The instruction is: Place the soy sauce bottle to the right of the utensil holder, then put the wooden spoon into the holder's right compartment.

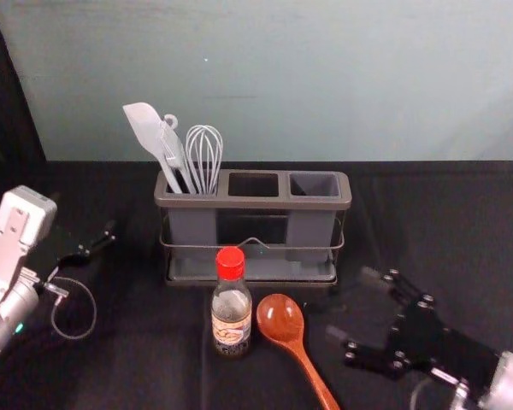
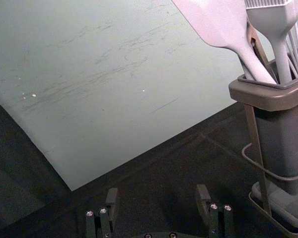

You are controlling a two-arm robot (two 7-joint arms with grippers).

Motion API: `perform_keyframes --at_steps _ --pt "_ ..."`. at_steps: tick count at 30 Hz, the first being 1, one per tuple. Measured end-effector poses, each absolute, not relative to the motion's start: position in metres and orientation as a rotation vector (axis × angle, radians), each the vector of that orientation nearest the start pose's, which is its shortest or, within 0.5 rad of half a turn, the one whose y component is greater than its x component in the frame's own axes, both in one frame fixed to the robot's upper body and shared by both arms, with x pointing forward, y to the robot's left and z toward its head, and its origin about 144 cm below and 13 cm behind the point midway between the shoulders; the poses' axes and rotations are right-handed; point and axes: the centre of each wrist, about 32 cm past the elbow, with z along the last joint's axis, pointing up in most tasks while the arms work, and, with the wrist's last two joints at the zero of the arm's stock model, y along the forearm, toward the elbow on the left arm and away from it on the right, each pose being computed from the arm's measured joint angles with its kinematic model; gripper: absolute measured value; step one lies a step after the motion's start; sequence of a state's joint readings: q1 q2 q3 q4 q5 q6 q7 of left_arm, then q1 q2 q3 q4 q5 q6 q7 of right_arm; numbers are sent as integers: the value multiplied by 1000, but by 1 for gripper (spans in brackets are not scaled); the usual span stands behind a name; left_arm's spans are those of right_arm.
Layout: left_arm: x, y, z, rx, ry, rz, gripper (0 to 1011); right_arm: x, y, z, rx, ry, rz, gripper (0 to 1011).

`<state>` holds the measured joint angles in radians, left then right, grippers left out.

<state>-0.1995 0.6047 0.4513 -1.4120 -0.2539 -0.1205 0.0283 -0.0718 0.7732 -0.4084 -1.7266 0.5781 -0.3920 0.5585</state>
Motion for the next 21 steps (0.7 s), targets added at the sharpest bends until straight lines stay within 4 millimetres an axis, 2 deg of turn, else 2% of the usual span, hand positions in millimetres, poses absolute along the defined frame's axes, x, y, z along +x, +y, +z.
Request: perform_keyframes --at_steps 8,21 --pt "489 310 1140 304 -285 1248 1011 434 -276 1167 -1 -143 -504 1004" --pt "489 310 1140 304 -285 1248 1011 466 -243 1172 -20 -48 -445 1004"
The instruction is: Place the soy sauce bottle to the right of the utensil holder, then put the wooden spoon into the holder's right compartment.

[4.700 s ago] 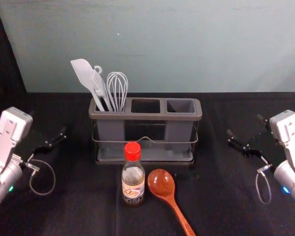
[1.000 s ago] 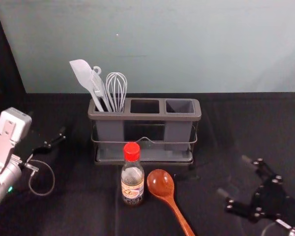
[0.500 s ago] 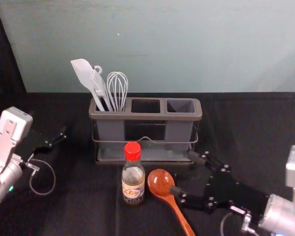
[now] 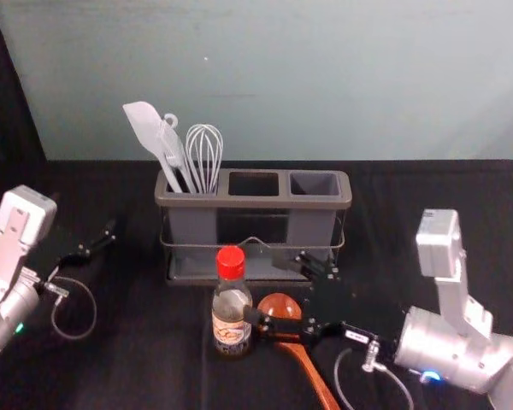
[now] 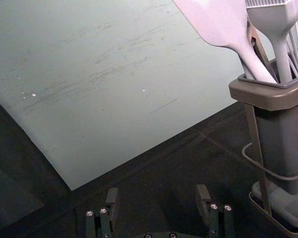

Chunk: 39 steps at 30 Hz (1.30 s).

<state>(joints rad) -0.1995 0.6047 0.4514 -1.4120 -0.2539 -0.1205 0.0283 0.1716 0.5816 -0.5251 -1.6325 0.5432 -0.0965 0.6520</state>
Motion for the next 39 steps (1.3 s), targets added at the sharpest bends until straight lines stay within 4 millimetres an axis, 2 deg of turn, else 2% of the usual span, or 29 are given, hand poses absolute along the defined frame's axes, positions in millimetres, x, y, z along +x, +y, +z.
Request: perform_keyframes --at_steps 14,39 --pt "489 310 1140 305 -285 1248 1011 486 -222 1181 -35 -30 -427 1004" --pt "489 310 1140 304 -285 1248 1011 511 -206 1185 -62 -9 -432 1004"
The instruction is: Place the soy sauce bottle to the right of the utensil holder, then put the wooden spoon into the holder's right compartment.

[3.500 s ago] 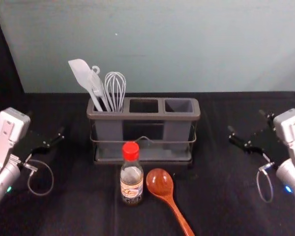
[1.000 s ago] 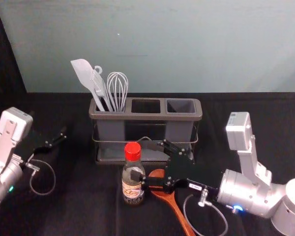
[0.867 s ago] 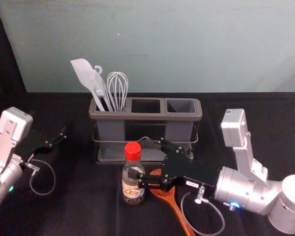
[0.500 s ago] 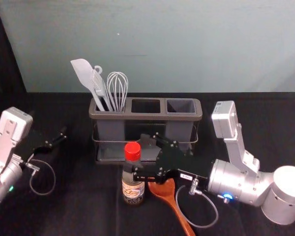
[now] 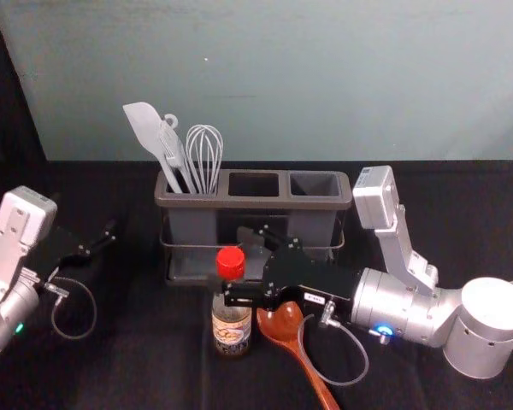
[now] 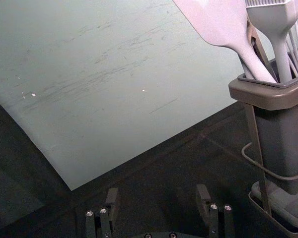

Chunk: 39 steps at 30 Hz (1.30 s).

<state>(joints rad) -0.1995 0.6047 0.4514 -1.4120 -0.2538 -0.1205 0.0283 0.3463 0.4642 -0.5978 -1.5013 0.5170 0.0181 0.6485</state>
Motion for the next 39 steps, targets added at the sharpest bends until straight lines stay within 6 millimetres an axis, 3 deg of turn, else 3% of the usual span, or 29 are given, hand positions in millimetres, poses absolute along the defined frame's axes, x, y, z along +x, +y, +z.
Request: perform_keyframes --at_steps 21,29,39 --pt "489 310 1140 304 -285 1248 1011 512 -205 1185 -60 -5 -433 992" --pt "489 310 1140 304 -285 1248 1011 512 -206 1185 -59 -6 -433 818" --pt "489 310 1140 304 -285 1248 1011 512 -206 1185 -59 -7 -433 489"
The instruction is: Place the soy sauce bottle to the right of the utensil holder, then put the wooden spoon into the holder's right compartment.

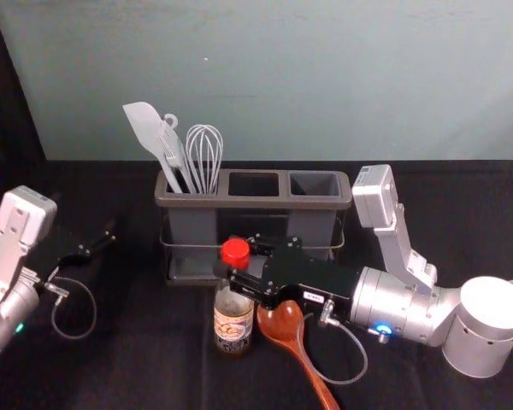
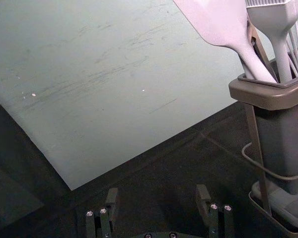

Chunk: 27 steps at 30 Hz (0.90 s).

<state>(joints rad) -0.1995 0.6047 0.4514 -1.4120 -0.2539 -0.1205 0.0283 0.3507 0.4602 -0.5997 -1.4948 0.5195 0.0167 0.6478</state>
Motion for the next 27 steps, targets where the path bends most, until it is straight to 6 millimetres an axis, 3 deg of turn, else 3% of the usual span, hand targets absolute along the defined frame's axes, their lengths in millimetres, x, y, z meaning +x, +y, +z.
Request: perform_keyframes --at_steps 4,19,27 --pt "489 310 1140 304 -285 1248 1011 512 -206 1185 -59 -7 -433 385" --pt "489 310 1140 304 -285 1248 1011 488 -209 1201 -25 -62 -407 383" --pt "489 310 1140 304 -285 1248 1011 464 -234 1210 4 -91 -454 383"
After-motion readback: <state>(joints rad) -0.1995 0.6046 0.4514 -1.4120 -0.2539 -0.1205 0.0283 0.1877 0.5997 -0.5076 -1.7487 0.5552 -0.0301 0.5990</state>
